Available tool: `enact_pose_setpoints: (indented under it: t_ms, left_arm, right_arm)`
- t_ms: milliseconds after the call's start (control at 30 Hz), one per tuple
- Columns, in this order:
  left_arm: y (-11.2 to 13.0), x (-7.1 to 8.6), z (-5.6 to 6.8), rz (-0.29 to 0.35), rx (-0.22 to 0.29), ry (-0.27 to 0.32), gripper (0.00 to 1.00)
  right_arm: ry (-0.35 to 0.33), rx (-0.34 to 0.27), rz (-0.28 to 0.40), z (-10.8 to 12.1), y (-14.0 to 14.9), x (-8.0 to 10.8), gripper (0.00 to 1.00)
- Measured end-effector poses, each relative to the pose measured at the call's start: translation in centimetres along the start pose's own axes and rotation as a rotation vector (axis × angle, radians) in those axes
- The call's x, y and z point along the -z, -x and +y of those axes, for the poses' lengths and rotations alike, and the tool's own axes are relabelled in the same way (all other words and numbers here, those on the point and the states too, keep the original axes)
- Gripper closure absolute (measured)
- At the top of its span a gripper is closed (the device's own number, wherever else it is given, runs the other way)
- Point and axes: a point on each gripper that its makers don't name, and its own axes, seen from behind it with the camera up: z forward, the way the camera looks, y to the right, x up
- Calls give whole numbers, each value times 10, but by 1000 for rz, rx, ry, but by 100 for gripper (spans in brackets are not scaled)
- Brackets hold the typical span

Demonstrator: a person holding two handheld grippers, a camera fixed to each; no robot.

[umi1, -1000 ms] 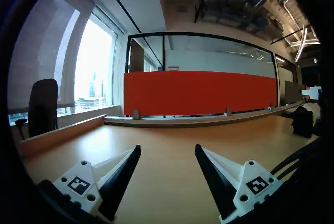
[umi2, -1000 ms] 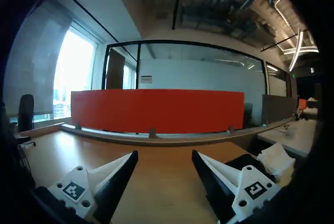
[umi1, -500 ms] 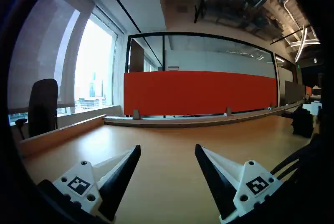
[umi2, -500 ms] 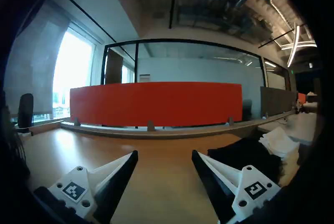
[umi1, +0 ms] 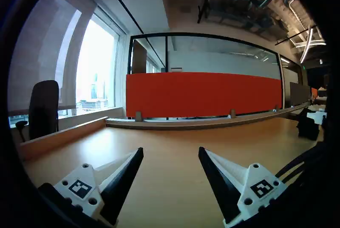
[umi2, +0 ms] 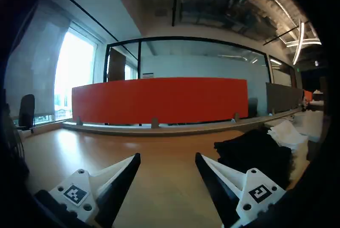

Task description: Fold towel

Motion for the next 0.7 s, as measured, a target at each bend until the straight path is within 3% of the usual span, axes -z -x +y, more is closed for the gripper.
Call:
enact_pose_setpoints:
  t_ms: [700]
  left_arm:
    - [0, 0, 0, 0, 0, 0, 4]
  right_arm:
    - [-10, 27, 6, -7, 4, 4, 0]
